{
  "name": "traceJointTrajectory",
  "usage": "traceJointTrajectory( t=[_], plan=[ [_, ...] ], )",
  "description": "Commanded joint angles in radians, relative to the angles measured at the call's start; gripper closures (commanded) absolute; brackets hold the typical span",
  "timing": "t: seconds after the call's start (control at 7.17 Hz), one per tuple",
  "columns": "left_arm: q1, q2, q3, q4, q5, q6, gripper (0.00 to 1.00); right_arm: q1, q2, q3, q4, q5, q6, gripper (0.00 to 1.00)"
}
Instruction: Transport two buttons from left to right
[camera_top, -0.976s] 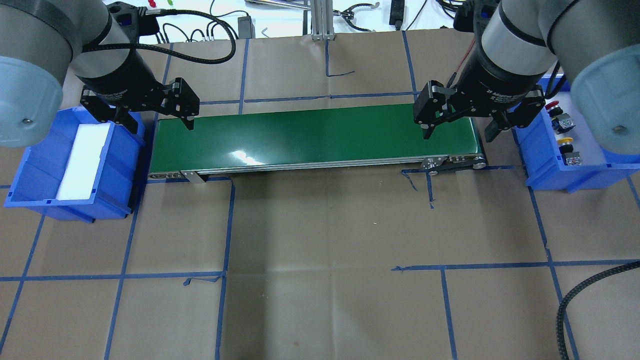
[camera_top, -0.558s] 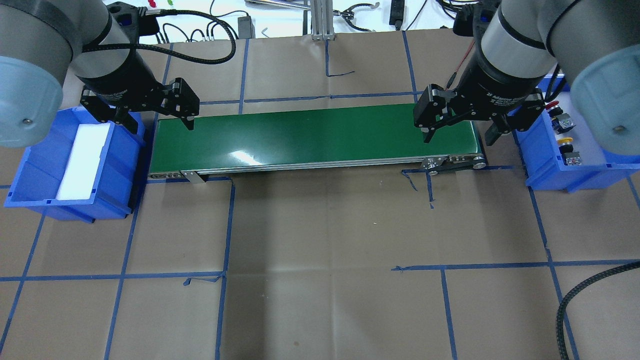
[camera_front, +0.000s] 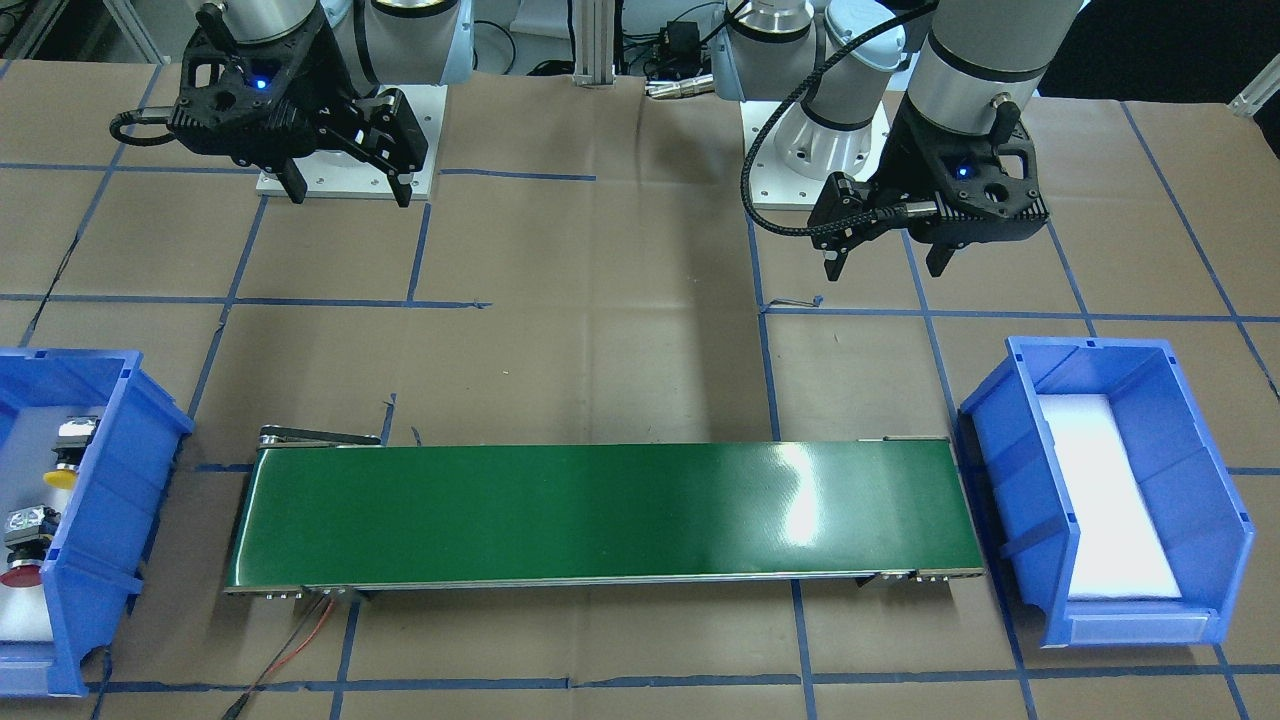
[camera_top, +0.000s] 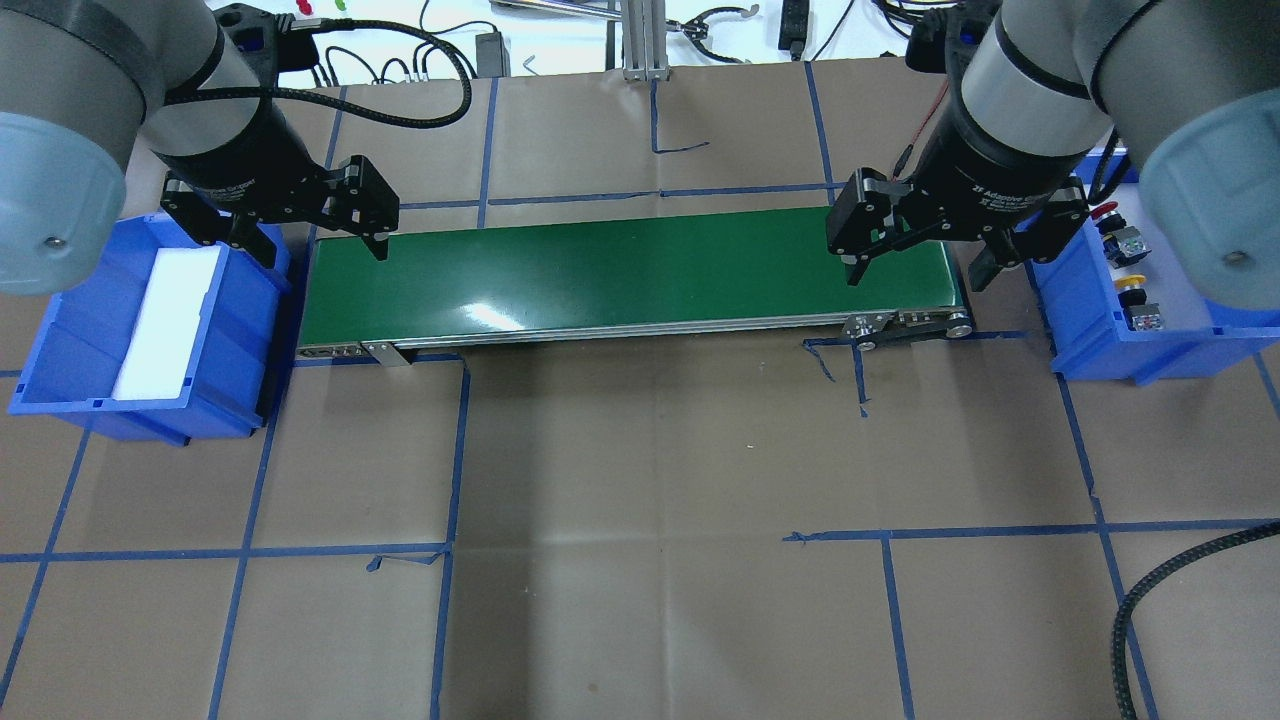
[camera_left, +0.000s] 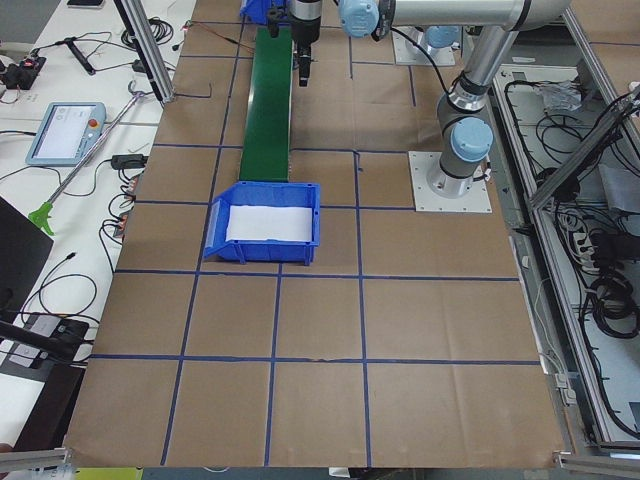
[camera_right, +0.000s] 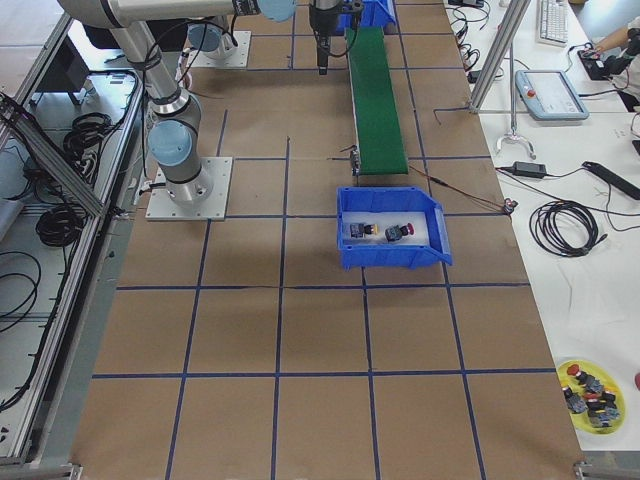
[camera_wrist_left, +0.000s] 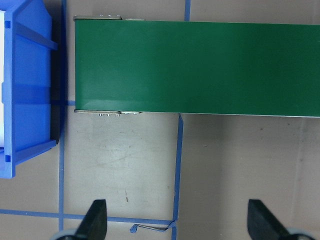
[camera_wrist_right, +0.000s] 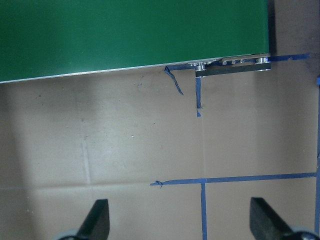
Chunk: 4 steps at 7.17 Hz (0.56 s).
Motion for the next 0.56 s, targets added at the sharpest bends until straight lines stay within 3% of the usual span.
traceJointTrajectory(
  t=[0.0,0.42],
  plan=[
    [0.0,0.0,0.0,0.0,0.0,-0.001,0.0,0.0,0.0,0.003,-0.002,0.001,-0.001,0.0],
    [0.0,0.0,0.0,0.0,0.0,-0.001,0.0,0.0,0.0,0.026,-0.004,0.003,-0.001,0.0]
  ],
)
